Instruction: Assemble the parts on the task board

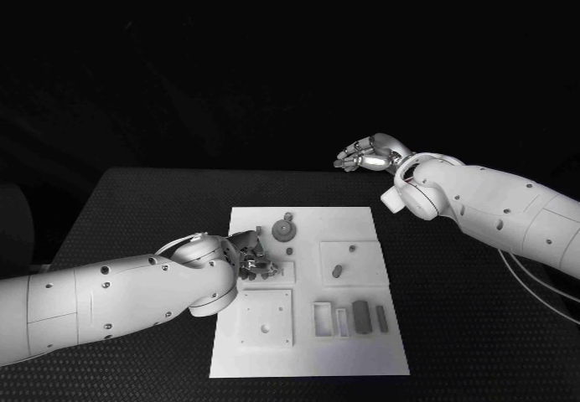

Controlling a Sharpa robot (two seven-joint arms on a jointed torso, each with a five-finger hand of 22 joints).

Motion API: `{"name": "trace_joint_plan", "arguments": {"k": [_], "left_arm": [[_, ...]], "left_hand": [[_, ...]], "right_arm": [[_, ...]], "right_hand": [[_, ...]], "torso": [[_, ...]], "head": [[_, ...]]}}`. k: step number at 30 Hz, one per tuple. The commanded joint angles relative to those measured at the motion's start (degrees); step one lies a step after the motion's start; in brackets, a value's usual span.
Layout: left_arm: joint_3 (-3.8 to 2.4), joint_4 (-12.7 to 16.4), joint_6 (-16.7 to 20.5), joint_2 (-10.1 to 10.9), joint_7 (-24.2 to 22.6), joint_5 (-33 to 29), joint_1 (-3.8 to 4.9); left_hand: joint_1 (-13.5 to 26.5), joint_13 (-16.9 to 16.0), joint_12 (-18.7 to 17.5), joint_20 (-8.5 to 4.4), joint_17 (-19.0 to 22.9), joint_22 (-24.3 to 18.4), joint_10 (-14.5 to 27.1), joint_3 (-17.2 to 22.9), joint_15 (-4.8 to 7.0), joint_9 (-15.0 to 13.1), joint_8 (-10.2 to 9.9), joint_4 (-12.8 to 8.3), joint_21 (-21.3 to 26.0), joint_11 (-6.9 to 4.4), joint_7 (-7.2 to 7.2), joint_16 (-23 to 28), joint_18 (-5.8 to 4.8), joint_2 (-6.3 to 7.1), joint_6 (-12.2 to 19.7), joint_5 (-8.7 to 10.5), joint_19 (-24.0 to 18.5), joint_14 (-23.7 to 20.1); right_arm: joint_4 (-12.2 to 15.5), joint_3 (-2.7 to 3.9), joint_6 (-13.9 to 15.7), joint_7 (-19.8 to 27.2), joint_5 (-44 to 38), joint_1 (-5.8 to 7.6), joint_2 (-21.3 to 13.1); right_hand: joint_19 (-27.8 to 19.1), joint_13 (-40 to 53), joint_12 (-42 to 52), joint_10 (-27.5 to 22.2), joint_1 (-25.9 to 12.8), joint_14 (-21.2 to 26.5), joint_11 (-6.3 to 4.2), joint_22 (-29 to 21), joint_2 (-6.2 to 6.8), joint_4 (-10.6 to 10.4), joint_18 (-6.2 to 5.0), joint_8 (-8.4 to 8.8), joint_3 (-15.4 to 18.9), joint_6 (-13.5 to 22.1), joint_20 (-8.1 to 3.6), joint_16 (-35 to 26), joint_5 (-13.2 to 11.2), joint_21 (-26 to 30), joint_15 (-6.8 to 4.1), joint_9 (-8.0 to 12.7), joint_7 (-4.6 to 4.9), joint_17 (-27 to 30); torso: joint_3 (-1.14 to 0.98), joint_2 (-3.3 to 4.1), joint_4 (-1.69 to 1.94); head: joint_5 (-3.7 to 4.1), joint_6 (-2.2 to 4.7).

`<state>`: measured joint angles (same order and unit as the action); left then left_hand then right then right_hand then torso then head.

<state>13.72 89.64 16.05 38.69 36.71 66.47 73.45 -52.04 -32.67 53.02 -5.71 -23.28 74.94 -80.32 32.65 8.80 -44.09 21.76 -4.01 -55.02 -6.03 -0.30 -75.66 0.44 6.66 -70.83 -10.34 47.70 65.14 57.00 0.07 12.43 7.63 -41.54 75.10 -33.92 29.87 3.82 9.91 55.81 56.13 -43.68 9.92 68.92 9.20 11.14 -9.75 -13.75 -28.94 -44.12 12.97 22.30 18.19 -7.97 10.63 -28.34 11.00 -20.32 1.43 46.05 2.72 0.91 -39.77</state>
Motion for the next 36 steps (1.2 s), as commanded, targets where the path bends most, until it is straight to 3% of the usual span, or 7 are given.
{"name": "trace_joint_plan", "arguments": {"k": [1, 9, 11, 28, 32, 36], "left_arm": [[0.08, -0.1, -0.7, -0.1, -0.4, -0.2, -0.17], [0.07, 0.0, 0.4, 0.2, -0.8, -0.2, -0.17], [0.07, 0.0, 0.4, 0.2, -0.8, -0.2, -0.17], [0.03, 0.8, 0.6, 1.6, -1.1, -1.3, -0.20], [0.02, 1.2, 0.4, 2.2, -1.1, -1.8, -0.19], [0.00, 1.4, 0.6, 2.4, -1.4, -3.1, -0.19]], "left_hand": [[0.9, -0.1, 0.2, -8.37, -0.1, 0.9, 0.0, 0.0, 0.28, 0.3, 0.3, 1.2, 0.1, 0.25, 0.13, -0.4, -0.13, 1.93, 0.2, 1.86, 0.2, -0.3], [1.4, -0.3, 0.3, -8.51, -0.2, 0.9, 0.0, 0.2, 0.40, 0.4, 0.6, 3.5, 0.2, 0.20, 0.07, -0.5, -0.08, 3.62, 0.2, 3.29, 0.4, -0.2], [1.7, -0.4, 0.3, -8.58, -0.2, 0.9, 0.0, 0.3, 0.45, 0.4, 0.8, 4.8, 0.2, 0.17, 0.04, -0.5, -0.04, 4.69, 0.3, 6.21, 0.4, -0.2], [2.2, -0.5, 0.3, -8.68, -0.3, 0.9, 0.0, 0.4, 0.53, 0.5, 1.2, 8.5, 0.2, 0.13, 0.03, -0.6, 0.01, 7.54, 0.5, 7.22, 0.6, -0.3], [3.5, -0.5, 0.2, -8.65, -0.3, 0.9, 0.1, -0.5, 0.52, 0.4, 1.3, 10.1, 0.2, 0.19, 0.09, -0.6, -0.02, 9.52, 0.6, 7.55, 0.5, -0.3], [4.2, -0.5, 0.2, -8.68, -0.4, 0.9, 0.1, -1.2, 0.54, 0.3, 1.4, 11.0, 0.2, 0.16, 0.06, -0.6, 0.04, 10.14, 0.7, 7.57, 0.4, -0.4]], "right_arm": [[0.1, 0.01, -0.7, 0.5, -0.2, -0.03, 0.0], [0.1, 0.01, -0.6, 0.5, -0.2, -0.04, -0.1], [0.1, 0.01, -0.6, 0.5, -0.2, -0.04, -0.1], [0.0, 0.01, 0.2, 0.5, -0.2, -0.24, -0.1], [0.0, 0.01, 0.3, 0.5, -0.2, -0.25, -0.2], [-0.1, 0.01, 0.3, 0.5, -0.2, -0.26, -0.2]], "right_hand": [[-0.2, 0.1, -0.4, 0.3, 0.5, 0.0, -0.01, 0.1, -0.04, -0.1, 0.59, -0.13, 0.2, 0.3, -0.33, -0.3, 0.3, 0.3, 0.41, 0.1, 0.00, 0.1], [-0.2, 0.1, -0.4, 0.4, 0.5, 0.0, -0.04, 0.1, -0.05, 0.0, 0.60, -0.16, 0.2, 0.3, -0.34, -0.3, 0.3, 0.4, 0.40, 0.1, 0.00, 0.1], [-0.2, 0.1, -0.5, 0.4, 0.6, 0.0, -0.04, 0.1, -0.04, 0.0, 0.61, -0.16, 0.2, 0.3, -0.34, -0.3, 0.3, 0.4, 0.40, 0.1, 0.01, 0.1], [-0.4, 0.0, -1.0, 0.2, 0.6, 0.2, 0.09, 0.4, 0.24, 0.0, 0.79, -0.09, 0.4, 0.7, -0.35, -0.4, 0.4, 0.9, 0.58, 0.3, 0.22, 0.1], [-0.5, 0.0, -1.3, 0.0, 0.6, 0.2, 0.21, 0.5, 0.47, 0.0, 0.87, 0.00, 0.4, 1.0, -0.36, -0.5, 0.5, 1.1, 0.63, 0.4, 0.36, 0.1], [-0.5, 0.0, -1.4, 0.0, 0.6, 0.3, 0.23, 0.6, 0.54, -0.1, 0.89, 0.01, 0.4, 1.1, -0.37, -0.5, 0.5, 1.2, 0.65, 0.5, 0.40, 0.1]], "torso": [[0.03, 0.01, 0.01], [0.04, 0.04, -0.02], [0.06, 0.01, 0.01], [0.03, 0.00, -0.11], [0.03, -0.05, -0.03], [-0.05, -0.02, 0.00]], "head": [[0.01, 0.02], [0.07, 0.03], [0.12, -0.02], [0.08, 0.14], [0.04, 0.12], [0.09, 0.21]]}}
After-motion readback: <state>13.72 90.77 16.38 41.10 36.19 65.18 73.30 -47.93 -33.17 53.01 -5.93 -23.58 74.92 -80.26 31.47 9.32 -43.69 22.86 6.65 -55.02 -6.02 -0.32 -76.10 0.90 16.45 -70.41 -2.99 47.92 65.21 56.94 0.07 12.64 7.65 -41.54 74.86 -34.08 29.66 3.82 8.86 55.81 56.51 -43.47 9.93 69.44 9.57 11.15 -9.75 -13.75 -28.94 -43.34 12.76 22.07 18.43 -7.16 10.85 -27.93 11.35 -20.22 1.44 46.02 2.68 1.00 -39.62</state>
